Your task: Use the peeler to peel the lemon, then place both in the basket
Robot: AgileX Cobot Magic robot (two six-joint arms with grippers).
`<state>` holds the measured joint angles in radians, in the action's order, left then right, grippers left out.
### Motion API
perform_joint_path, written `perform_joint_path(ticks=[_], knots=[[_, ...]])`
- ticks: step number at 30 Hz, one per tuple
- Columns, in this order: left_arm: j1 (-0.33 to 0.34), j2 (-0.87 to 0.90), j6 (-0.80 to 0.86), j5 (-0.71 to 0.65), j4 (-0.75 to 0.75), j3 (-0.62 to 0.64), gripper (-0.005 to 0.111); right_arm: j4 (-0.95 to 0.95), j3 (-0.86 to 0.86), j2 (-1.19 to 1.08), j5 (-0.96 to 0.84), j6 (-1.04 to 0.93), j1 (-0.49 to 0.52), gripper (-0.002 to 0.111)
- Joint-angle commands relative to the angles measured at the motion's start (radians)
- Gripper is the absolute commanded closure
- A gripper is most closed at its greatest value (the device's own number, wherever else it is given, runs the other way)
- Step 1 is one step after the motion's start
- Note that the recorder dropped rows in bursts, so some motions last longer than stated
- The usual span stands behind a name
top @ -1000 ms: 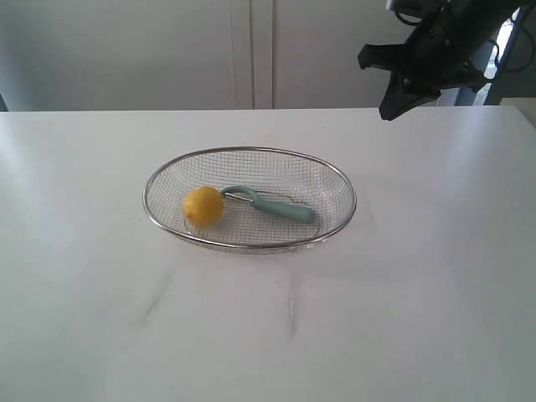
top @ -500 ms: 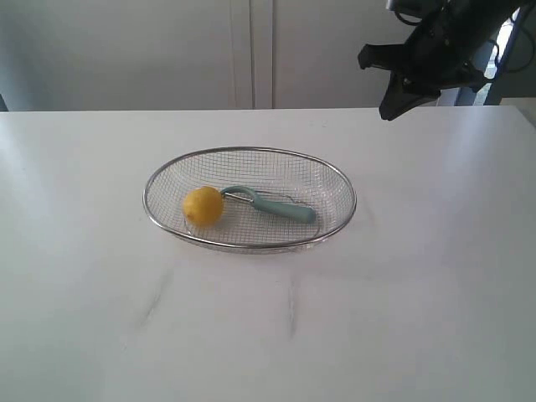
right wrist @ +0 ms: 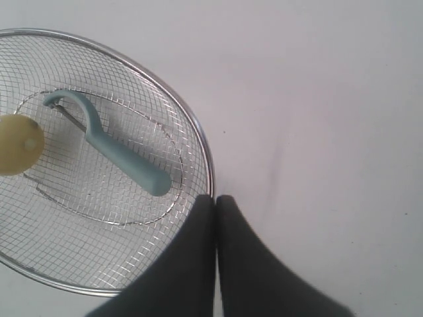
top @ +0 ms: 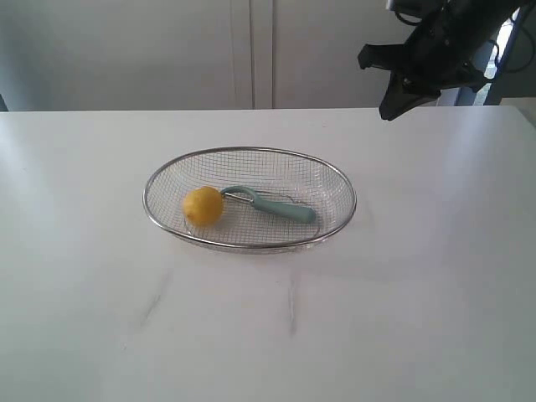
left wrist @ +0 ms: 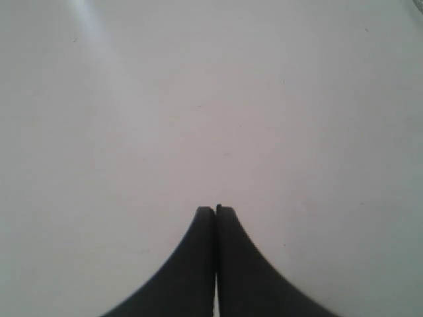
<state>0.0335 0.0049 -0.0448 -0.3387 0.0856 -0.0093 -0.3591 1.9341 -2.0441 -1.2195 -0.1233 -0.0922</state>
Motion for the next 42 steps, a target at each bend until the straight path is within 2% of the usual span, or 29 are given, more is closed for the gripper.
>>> perform_joint_path(ticks=[1,8,11,18,33,42], knots=[[0.004,-0.005,-0.003,-0.018,-0.002,0.009,0.107,-0.002,0.008,0.012,-0.002,-0.003,0.005,0.108],[0.004,-0.005,-0.003,-0.018,-0.002,0.009,0.107,0.010,0.008,0.014,-0.002,-0.014,0.005,0.108],[0.004,-0.005,-0.003,-0.018,-0.002,0.009,0.107,0.089,-0.007,0.062,-0.002,-0.014,0.005,0.108],[0.004,-0.005,-0.003,-0.018,-0.002,0.009,0.107,0.210,-0.153,0.235,0.057,-0.010,0.005,0.108],[0.004,-0.005,-0.003,-0.018,-0.002,0.009,0.107,0.225,-0.500,0.546,0.266,-0.010,0.005,0.108],[0.004,-0.005,-0.003,-0.018,-0.002,0.009,0.107,0.265,-0.675,0.766,0.283,-0.010,0.005,0.108]])
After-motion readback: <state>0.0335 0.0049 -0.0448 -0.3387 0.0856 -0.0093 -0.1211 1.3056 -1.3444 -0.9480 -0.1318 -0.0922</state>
